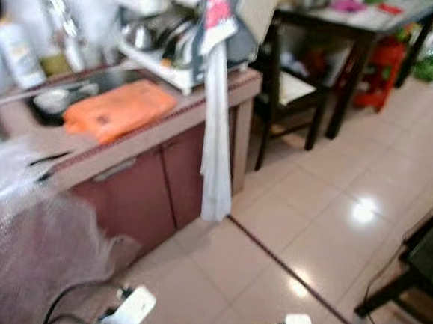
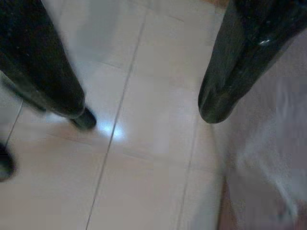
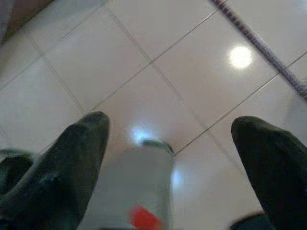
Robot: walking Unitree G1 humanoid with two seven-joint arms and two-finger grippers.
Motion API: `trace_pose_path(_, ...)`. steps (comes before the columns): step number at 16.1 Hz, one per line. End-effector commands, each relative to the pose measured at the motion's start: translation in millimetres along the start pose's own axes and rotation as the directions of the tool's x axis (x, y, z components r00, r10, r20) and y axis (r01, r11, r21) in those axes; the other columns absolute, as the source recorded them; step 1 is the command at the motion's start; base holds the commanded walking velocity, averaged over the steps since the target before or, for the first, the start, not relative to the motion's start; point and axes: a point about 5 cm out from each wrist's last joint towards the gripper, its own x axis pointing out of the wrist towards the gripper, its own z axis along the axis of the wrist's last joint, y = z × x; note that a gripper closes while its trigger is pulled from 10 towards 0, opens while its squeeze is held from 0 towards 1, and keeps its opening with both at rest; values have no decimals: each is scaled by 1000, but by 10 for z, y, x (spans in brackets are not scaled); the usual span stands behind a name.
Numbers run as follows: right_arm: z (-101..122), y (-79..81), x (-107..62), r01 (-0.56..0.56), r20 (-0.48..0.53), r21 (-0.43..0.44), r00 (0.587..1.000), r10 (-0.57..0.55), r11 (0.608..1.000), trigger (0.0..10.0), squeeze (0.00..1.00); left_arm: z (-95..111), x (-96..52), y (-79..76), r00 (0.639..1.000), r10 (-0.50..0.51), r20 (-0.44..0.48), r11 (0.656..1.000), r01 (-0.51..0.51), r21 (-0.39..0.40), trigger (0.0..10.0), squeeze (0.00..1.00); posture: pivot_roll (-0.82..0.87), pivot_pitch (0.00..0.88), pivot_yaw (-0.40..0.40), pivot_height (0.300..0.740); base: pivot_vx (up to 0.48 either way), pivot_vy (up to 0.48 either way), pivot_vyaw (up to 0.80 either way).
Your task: Kitchen organization
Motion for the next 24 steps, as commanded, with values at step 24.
trace_pose_path(24, -100, -26, -23, 4, -53, -10, 999, -4, 1000, 10000, 0, 128, 12, -17, 999, -30, 23, 999, 30, 9, 10000, 0, -165, 0, 79, 740, 139, -65, 0)
